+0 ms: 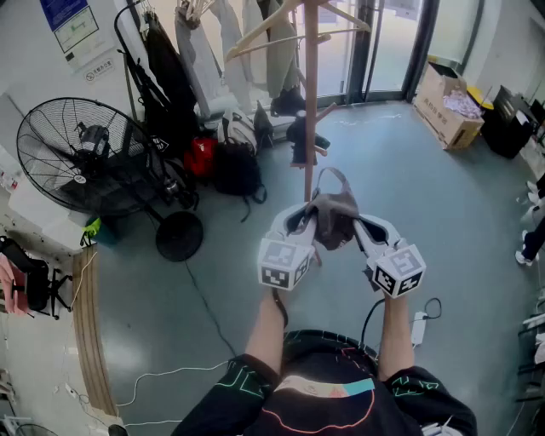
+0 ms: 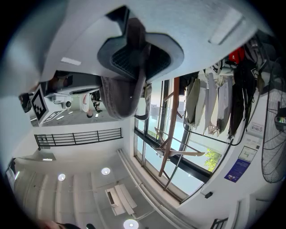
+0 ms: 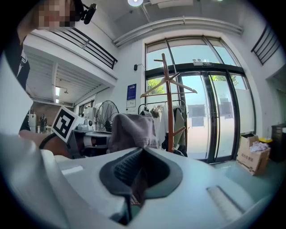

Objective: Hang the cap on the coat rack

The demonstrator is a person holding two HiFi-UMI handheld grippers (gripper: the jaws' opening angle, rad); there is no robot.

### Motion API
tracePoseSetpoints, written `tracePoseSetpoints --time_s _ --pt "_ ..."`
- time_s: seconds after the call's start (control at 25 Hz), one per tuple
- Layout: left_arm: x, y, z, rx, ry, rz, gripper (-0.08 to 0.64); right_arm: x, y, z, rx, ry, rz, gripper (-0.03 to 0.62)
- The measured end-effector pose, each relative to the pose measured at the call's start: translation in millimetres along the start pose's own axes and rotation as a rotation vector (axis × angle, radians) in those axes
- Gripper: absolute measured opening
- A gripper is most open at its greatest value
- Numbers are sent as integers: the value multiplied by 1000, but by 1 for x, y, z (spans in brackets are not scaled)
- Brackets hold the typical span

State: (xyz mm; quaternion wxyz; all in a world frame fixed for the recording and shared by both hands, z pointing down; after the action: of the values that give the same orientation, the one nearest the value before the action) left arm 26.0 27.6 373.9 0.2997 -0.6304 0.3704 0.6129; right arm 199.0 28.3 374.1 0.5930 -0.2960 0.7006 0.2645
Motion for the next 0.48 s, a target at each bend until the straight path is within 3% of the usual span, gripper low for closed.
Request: tracePoseSetpoints --time_s 0.48 --pt "-4 -25 -4 73 -30 32 47 1 -19 12 2 -24 -28 9"
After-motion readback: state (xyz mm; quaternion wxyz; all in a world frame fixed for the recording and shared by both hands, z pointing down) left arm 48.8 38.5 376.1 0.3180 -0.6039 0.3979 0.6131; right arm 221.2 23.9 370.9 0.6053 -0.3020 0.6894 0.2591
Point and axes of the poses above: the fingertips, and each gripper's own axes: z backward along the fingers, y to its left, x out of its top, the point moved 6 cm from there along z, backward along the fingers, and after that the axes turned 5 degrees about -x, right-handed, at the moved point
